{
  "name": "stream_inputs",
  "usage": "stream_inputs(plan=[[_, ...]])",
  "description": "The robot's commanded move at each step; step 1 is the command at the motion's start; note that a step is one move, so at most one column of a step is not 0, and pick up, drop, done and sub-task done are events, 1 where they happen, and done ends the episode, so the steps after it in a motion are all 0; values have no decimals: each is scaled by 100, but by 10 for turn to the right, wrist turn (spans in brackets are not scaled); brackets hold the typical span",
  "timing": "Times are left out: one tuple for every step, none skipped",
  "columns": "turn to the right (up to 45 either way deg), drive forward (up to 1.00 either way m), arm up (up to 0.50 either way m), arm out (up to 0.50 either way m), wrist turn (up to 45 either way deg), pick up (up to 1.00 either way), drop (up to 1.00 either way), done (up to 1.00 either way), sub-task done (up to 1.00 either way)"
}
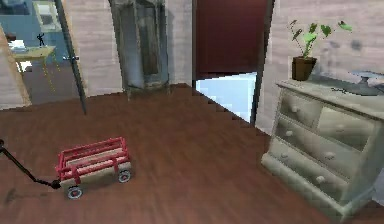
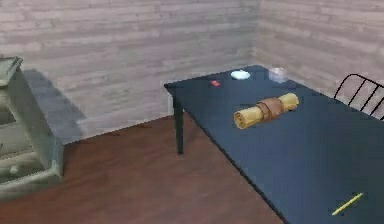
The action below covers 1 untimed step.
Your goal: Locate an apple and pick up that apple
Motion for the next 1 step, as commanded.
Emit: stream_inputs(plan=[[0, 100, 0, 0, 0, 0, 0, 0, 0]])
